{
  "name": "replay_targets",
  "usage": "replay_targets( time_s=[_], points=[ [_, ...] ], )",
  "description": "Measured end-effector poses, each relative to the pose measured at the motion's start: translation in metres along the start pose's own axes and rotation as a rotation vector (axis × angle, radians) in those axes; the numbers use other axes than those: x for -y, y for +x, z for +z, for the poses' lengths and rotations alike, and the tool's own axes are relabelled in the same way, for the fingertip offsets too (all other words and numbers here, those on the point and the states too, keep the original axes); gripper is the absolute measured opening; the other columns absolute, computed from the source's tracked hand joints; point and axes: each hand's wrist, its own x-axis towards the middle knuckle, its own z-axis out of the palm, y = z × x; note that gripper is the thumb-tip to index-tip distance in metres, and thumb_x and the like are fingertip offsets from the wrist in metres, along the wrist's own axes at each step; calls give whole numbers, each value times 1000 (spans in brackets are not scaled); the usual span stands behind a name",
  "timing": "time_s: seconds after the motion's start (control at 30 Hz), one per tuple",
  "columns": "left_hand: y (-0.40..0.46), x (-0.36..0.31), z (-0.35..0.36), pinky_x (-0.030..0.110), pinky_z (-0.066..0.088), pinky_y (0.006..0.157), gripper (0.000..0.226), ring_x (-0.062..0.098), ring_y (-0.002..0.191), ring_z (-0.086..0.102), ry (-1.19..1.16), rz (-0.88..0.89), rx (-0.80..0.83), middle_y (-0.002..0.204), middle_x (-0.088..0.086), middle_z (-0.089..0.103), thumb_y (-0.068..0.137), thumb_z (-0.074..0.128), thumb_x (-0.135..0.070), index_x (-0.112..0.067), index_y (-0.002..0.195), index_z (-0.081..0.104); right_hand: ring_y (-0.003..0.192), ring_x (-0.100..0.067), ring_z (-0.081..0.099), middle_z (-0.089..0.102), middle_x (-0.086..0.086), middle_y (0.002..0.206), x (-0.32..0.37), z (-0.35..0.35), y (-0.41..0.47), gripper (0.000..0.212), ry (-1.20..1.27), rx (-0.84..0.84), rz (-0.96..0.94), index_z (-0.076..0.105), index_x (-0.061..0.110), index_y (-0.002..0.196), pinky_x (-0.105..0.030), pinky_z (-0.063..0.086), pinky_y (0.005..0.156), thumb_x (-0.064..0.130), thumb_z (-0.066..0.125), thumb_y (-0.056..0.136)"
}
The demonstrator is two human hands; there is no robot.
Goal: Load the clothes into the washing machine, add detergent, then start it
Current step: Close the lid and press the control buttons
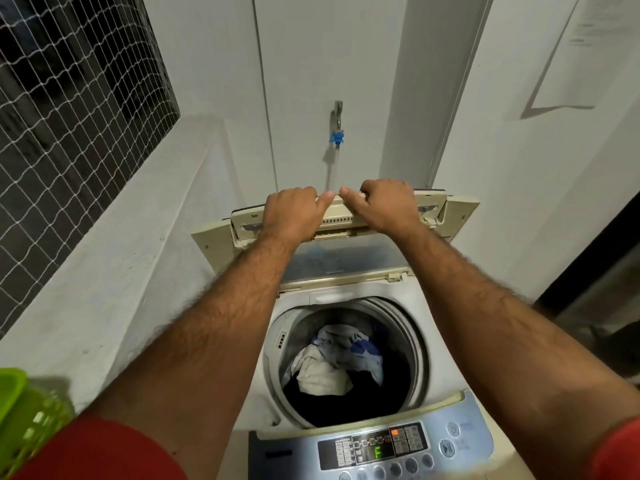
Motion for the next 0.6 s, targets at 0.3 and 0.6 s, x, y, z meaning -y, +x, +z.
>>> replay_targets(
  time_s=[0.3,0.6],
  points=[
    [-66,-13,-5,31,39,58,80,21,65,55,32,15,59,65,-4,56,81,2,-79,-23,69,59,63,-16,54,55,6,62,-2,-13,-62,82,-41,207,-44,64,20,75,-29,41,58,85,14,82],
    [-189,-37,25,33,28,58,79,16,55,50,-114,66,162,54,-7,50,72,7,-88,-23,61,51,64,-20,57,59,3,64,-15,8,-192,67,98,321,-62,55,20,69,-35,45,64,84,36,81]
  ],
)
